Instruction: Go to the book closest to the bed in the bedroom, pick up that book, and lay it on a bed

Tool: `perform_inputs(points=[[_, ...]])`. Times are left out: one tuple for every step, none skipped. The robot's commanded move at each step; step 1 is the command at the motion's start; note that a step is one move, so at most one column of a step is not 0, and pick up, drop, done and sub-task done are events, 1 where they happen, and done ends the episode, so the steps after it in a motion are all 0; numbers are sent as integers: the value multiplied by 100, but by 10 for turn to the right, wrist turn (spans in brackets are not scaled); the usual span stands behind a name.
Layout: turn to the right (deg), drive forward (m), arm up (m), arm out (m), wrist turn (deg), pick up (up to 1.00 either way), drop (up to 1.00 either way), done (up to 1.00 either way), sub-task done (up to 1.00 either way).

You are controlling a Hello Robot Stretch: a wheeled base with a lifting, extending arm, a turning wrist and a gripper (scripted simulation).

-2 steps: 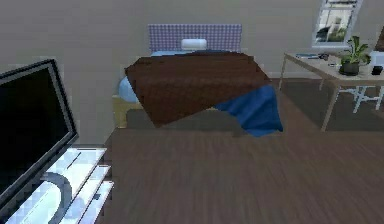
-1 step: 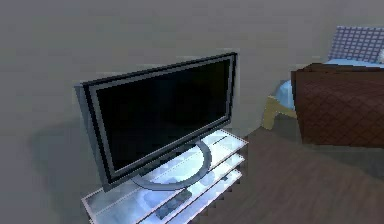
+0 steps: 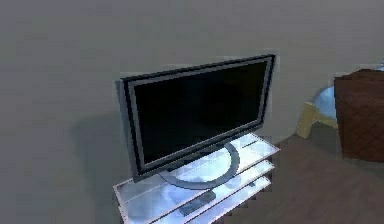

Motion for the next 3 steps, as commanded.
perform_inputs(points=[[0,5,0,0,0,0,0,0,0],[450,0,0,0,0,0,0,0,0],[90,0,0,0,0,0,0,0,0]])
